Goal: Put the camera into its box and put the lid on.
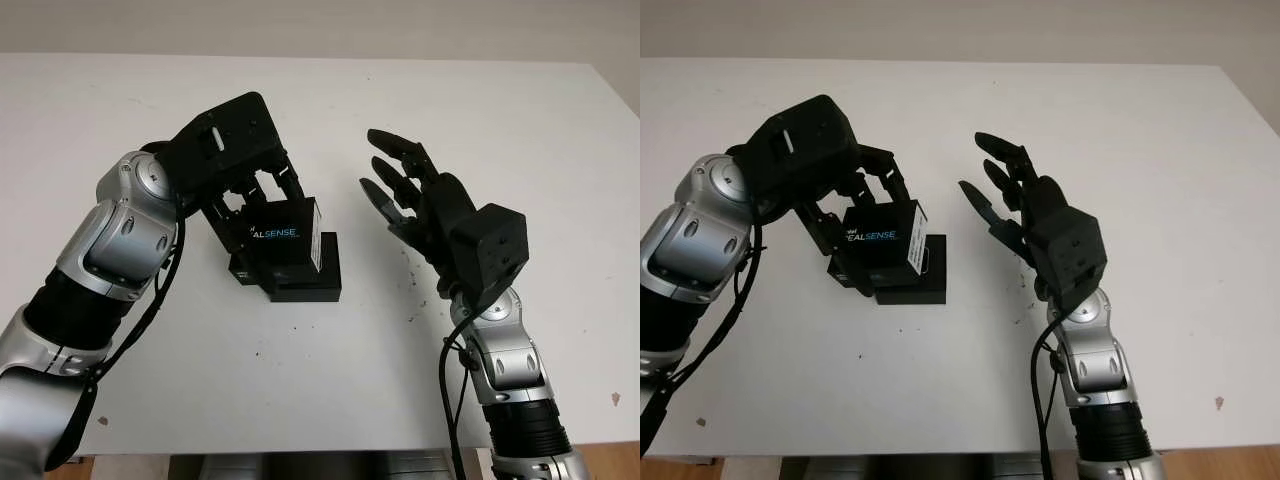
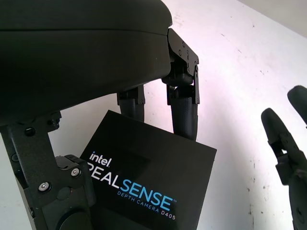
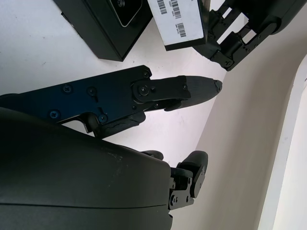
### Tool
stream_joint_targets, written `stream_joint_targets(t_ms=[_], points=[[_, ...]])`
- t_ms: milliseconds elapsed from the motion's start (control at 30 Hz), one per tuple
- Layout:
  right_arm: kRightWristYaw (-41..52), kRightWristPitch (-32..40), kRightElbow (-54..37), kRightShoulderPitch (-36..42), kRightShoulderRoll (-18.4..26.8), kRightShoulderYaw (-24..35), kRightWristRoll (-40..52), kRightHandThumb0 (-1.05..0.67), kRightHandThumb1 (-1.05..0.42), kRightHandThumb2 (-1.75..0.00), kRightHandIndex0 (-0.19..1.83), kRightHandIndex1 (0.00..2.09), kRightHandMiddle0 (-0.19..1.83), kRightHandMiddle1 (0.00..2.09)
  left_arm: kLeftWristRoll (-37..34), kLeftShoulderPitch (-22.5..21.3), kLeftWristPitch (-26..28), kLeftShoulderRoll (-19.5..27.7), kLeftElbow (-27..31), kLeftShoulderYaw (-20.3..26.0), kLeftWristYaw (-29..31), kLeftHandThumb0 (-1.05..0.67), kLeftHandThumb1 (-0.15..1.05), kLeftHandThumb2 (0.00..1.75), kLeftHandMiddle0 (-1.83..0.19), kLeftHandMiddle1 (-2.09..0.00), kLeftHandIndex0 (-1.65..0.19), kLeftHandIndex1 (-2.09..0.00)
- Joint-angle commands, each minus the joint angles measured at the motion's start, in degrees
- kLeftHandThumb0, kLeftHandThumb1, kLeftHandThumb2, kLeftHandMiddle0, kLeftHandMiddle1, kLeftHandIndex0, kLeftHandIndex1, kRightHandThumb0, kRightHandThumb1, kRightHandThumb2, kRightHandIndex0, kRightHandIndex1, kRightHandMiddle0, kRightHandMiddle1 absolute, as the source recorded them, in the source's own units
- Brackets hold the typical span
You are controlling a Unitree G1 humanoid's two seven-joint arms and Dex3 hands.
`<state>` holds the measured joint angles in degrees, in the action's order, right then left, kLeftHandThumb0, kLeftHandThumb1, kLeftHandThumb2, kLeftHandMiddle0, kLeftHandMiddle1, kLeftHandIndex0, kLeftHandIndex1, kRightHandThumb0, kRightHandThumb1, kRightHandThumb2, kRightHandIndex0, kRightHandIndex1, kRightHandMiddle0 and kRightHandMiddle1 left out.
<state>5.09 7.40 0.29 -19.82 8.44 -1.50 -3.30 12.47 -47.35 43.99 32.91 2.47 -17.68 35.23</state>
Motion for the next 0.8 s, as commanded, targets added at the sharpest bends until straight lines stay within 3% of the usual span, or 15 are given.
stream_joint_targets(t_ms=[0,367,767], points=[[0.07,-1.14,0.2,0.68,-0.2,0.24,0.22,-0.66,-1.05,-0.26,0.25,0.13,0.02,0.67,0.15,0.81,-0.36,-0.55,-0.13,0.82,-0.67,-0.33,1.05,0.19,-0.54,-1.78,-0.45,-1.74],[0.45,-1.75,0.45,0.81,0.05,0.27,0.16,-0.66,-1.05,-0.27,0.26,0.12,-0.01,0.74,1.59,1.57,1.35,-1.62,0.29,-0.26,-1.93,-0.32,1.05,0.18,-0.55,-1.74,-0.46,-1.74],[0.49,-1.52,0.65,0.7,-0.14,0.02,-0.05,-0.66,-1.05,-0.27,0.26,0.11,-0.03,0.76,2.84,2.56,-0.99,-2.56,-1.24,-0.24,-2.71,-0.29,1.05,0.18,-0.56,-1.77,-0.46,-1.7]])
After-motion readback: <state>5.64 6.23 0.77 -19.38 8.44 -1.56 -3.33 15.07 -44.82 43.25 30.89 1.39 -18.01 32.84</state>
